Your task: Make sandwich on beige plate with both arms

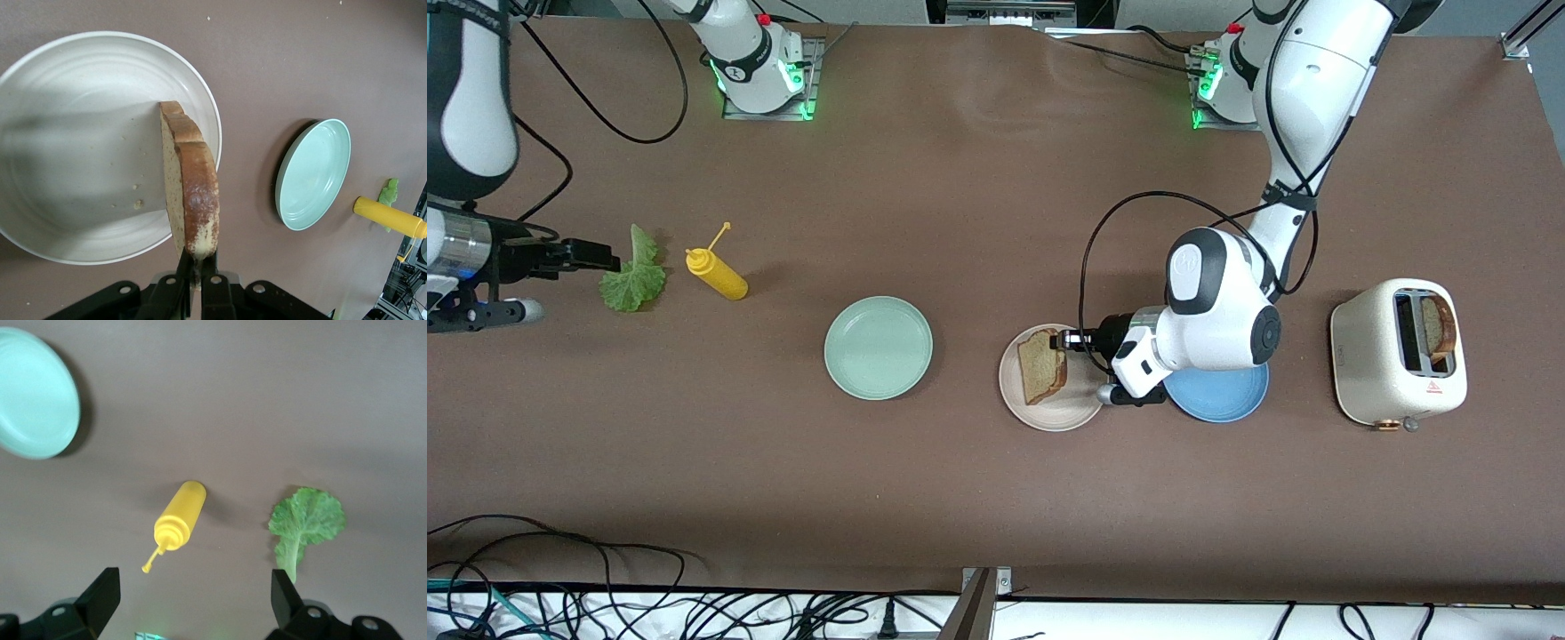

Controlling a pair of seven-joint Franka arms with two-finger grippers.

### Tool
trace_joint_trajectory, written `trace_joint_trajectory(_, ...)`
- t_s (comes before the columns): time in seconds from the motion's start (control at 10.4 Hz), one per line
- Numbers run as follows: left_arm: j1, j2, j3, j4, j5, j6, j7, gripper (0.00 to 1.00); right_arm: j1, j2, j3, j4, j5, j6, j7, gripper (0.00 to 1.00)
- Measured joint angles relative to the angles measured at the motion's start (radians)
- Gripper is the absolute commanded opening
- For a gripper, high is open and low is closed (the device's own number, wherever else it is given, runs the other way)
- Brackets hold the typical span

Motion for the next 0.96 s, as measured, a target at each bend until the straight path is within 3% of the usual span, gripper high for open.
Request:
trace_joint_trajectory(0.1,0.001,0.001,0.001,0.000,0.000,0.000,0.001,0.04,-0.005,0.000,-0.046,-0.020,0.035,-0.002,-0.128,1.00)
trace_joint_trajectory(0.19,0.003,0.001,0.004,0.000,0.000,0.001,0.004,0.19,-0.012,0.000,-0.080,-0.037,0.065,-0.003,-0.245,1.00)
trace_joint_trajectory(0.29,0.005,0.003,0.009,0.000,0.000,0.001,0.007,0.77,-0.013,0.000,-0.105,-0.054,0.099,-0.005,-0.342,1.00)
trace_joint_trajectory(0.38,0.007,0.004,0.015,0.000,0.000,0.001,0.008,1.00,-0.013,0.000,-0.122,-0.067,0.118,-0.005,-0.403,1.00)
trace_joint_trajectory(0.67,0.014,0.010,0.045,-0.004,0.000,0.001,0.012,1.00,-0.015,0.015,-0.180,-0.106,0.089,0.018,-0.385,1.00)
trace_joint_trajectory(0.96,0.021,0.014,0.065,-0.022,0.000,0.000,0.013,1.00,-0.042,0.108,-0.205,-0.157,0.069,0.128,-0.304,1.00)
